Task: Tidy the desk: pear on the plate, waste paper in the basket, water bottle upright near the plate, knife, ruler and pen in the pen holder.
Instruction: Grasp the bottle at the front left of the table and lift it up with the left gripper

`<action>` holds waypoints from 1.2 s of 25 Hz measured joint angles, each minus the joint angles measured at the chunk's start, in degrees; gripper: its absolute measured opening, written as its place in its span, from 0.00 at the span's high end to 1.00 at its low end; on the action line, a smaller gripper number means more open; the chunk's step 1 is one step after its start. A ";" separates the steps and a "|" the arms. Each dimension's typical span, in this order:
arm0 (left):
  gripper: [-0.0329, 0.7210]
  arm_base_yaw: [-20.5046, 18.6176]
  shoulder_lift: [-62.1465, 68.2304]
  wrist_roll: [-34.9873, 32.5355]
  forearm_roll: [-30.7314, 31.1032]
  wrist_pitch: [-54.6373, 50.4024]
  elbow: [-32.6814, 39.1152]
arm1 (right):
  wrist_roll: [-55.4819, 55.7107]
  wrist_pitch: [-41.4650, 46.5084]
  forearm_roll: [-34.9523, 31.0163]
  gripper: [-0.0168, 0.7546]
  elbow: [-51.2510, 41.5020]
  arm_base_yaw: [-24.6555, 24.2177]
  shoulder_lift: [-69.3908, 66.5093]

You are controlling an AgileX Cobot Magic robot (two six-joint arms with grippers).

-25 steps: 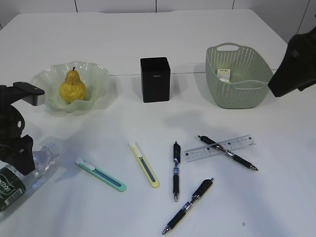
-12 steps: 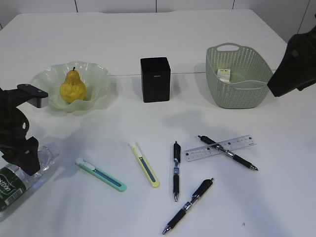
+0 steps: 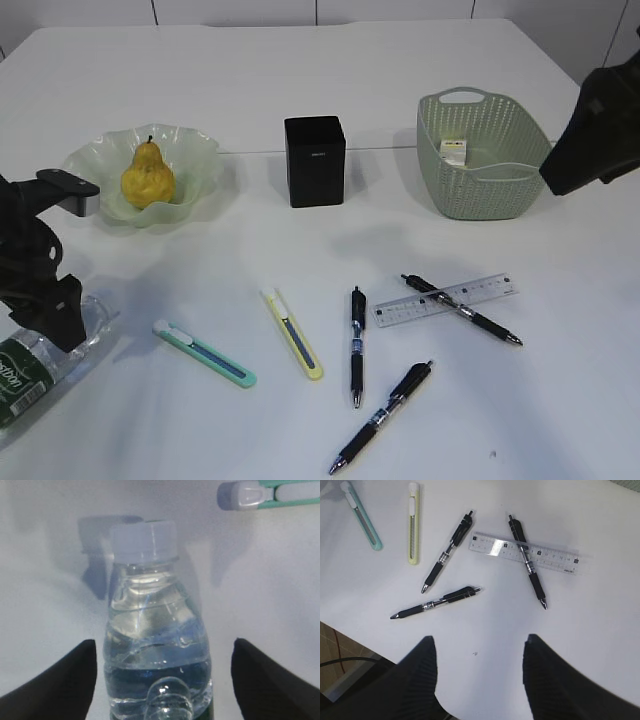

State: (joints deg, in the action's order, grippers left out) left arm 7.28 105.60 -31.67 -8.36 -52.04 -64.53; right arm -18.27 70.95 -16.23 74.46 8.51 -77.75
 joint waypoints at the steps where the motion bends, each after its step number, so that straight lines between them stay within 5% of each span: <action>1: 0.17 0.00 0.00 0.00 0.00 0.23 0.00 | 0.00 0.00 0.00 0.41 0.00 0.00 0.00; 30: 0.17 3.27 3.69 9.39 7.68 2.10 -0.10 | -0.28 -0.74 -0.90 0.41 0.00 0.00 0.00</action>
State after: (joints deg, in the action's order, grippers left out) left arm 10.55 109.29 -22.28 -0.68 -49.94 -64.63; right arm -18.54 70.21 -17.13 74.46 8.51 -77.75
